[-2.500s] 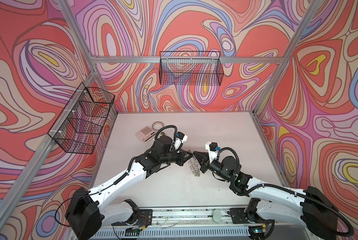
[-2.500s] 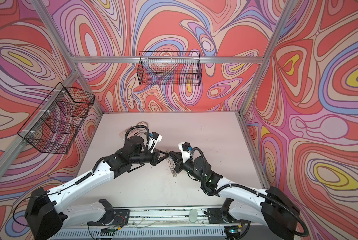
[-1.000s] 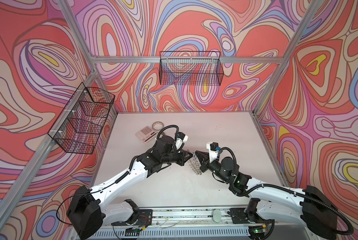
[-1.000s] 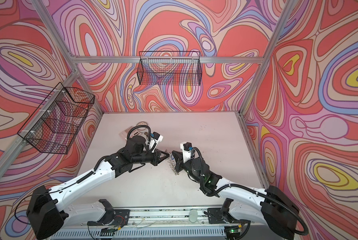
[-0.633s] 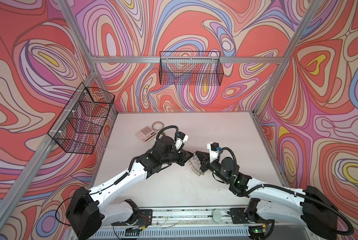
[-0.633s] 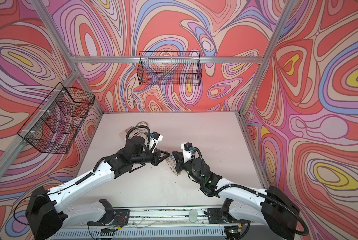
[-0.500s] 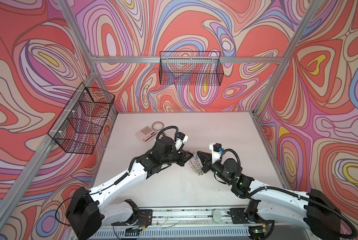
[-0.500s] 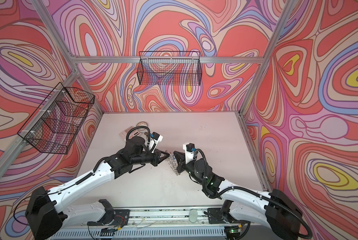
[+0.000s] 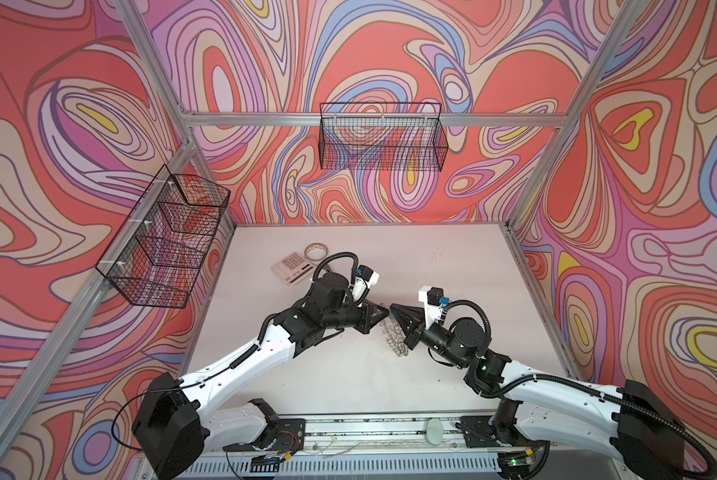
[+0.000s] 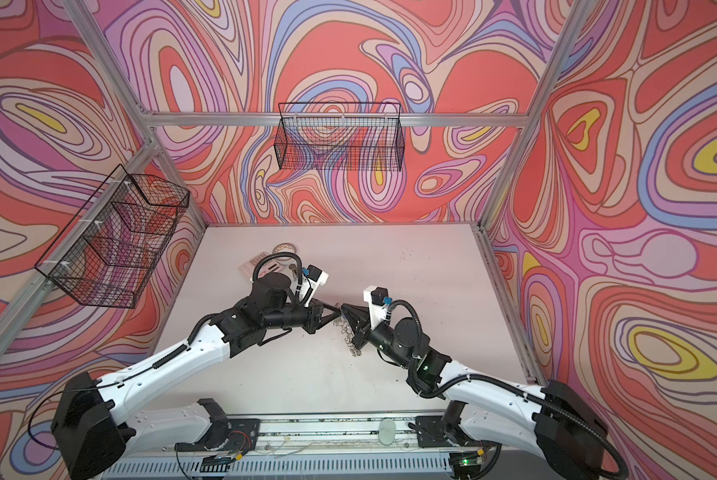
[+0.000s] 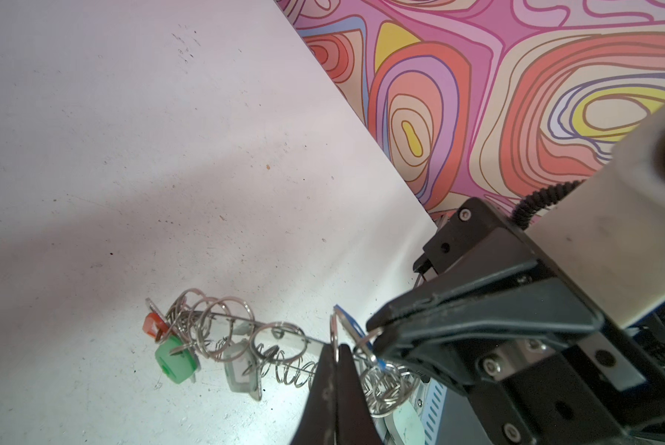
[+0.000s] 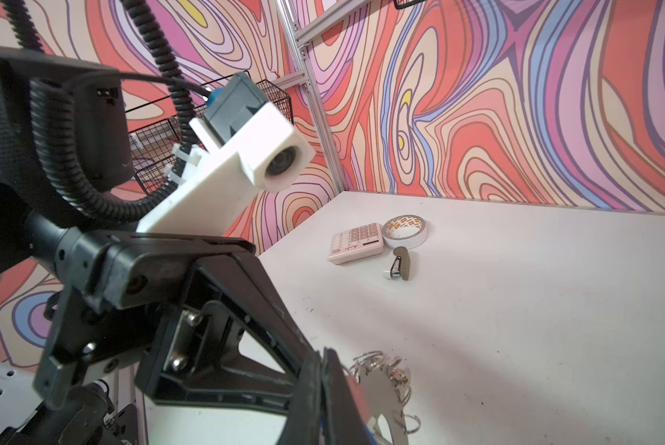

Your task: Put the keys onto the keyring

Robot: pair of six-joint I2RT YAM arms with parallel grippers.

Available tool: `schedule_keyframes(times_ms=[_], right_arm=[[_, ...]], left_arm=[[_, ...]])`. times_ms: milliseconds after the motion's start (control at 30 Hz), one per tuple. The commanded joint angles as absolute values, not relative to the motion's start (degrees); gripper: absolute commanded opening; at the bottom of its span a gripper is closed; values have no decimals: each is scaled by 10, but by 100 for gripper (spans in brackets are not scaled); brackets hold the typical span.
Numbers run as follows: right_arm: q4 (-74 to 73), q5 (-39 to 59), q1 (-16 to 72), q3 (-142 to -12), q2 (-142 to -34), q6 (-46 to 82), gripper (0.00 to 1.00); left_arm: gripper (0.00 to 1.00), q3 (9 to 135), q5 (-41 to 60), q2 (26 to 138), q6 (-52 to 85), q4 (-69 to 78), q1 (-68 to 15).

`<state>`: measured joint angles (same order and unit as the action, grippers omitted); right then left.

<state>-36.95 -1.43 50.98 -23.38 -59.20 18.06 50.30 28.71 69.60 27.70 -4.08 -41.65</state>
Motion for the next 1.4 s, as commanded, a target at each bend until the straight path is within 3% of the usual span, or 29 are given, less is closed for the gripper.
schedule_keyframes(times_ms=[0, 1367], right_arm=[[-391, 0, 511, -246, -599, 171, 0], [-303, -134, 526, -238, -593, 155, 0]], left_arm=[[0, 513, 305, 701, 280, -12, -419], [0, 516, 303, 690, 293, -8, -420]])
